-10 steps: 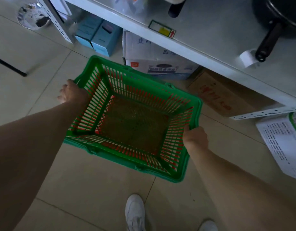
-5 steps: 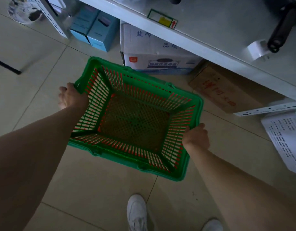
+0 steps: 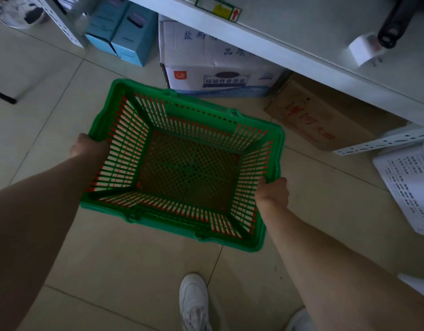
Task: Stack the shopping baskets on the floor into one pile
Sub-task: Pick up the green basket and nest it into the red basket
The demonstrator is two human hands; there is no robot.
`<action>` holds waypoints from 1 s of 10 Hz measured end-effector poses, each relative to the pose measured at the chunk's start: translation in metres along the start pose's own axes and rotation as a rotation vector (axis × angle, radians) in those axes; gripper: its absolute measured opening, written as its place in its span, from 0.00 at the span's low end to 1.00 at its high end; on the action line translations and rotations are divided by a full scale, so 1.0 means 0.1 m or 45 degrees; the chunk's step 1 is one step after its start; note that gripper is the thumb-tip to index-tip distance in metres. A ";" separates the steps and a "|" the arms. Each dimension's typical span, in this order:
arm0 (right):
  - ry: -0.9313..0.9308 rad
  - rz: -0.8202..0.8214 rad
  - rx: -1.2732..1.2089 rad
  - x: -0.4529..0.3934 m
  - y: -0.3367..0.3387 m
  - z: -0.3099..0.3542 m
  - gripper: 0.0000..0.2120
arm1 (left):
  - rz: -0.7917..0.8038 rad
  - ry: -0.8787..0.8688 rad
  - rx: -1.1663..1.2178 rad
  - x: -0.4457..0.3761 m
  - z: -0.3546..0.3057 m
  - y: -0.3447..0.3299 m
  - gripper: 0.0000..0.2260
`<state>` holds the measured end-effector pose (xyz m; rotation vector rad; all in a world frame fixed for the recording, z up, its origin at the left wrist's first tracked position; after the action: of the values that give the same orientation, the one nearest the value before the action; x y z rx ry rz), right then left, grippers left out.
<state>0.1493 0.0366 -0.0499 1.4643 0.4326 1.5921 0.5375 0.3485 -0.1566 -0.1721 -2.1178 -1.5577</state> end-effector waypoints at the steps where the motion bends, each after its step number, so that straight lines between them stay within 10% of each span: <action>1: -0.003 -0.015 -0.011 -0.06 0.09 -0.08 0.17 | 0.053 0.011 -0.016 0.07 0.01 -0.12 0.32; 10: -0.169 -0.135 -0.234 -1.24 1.62 -1.80 0.16 | 0.193 -0.334 -0.107 3.07 -1.52 -0.85 0.21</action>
<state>-0.0907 -0.0919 -0.0448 1.3737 0.2756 1.4032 0.2869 0.1216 -0.0542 -0.5815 -2.1755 -1.6063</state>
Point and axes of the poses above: each hand's wrist, its own x-axis away from the middle knuckle, its own y-axis out of the back of the hand, z = x × y, the point moved 3 cm from there along -x, towards the middle knuckle, and after that the axes turned 2 degrees about x, right-handed, at the moved point
